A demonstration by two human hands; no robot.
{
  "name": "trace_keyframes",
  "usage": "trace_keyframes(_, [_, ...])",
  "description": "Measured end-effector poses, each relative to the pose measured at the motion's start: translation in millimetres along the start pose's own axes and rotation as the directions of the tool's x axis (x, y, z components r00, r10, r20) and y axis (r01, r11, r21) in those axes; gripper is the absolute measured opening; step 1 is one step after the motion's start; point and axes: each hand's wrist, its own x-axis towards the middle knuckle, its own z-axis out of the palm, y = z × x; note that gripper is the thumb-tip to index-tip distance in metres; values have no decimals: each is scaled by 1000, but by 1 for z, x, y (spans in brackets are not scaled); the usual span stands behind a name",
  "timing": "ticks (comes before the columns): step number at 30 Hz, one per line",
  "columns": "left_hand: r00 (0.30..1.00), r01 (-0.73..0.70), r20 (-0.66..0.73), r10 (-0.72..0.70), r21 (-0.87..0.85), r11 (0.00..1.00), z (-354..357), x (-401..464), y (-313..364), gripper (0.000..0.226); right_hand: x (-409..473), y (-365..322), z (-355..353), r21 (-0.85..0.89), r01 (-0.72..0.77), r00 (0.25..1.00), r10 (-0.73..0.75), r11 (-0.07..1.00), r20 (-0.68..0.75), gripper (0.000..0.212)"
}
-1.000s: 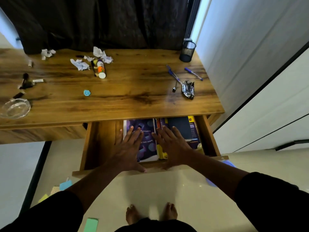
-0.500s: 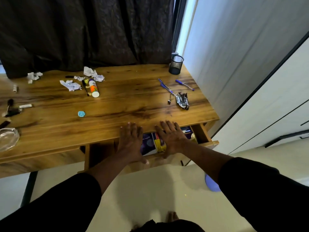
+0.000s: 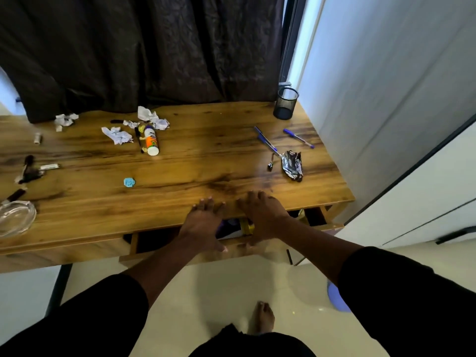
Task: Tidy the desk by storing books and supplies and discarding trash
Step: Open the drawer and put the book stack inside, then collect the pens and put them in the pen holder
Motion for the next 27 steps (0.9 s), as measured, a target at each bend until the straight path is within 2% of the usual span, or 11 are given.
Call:
trace_keyframes(4, [1000, 23, -17, -23, 7, 1000, -8, 3, 1, 118, 6, 9, -1, 16, 12, 999, -12, 1000, -35, 107])
trace_keyframes(9, [995, 63, -77, -63, 8, 998, -13, 6, 5, 98, 9, 18, 1, 63, 23, 995, -17, 998, -100, 98])
trace_keyframes(12, [983, 70, -172, -66, 18, 997, -11, 6, 8, 96, 14, 21, 1, 44, 45, 993, -40, 998, -110, 90])
trace_keyframes(17, [968, 171, -190, -165, 19, 985, 0, 9, 11, 100, 20, 27, -1, 12, 128, 984, -125, 992, -126, 75])
trace_keyframes(22, [950, 211, -238, -203, 6, 977, -3, 15, 21, 70, 26, 34, 10, -45, 203, 960, -208, 978, -190, 63])
trace_keyframes(27, [940, 214, -268, -211, -17, 977, -2, 18, 22, 65, 29, 40, 21, -71, 237, 934, -247, 969, -257, 61])
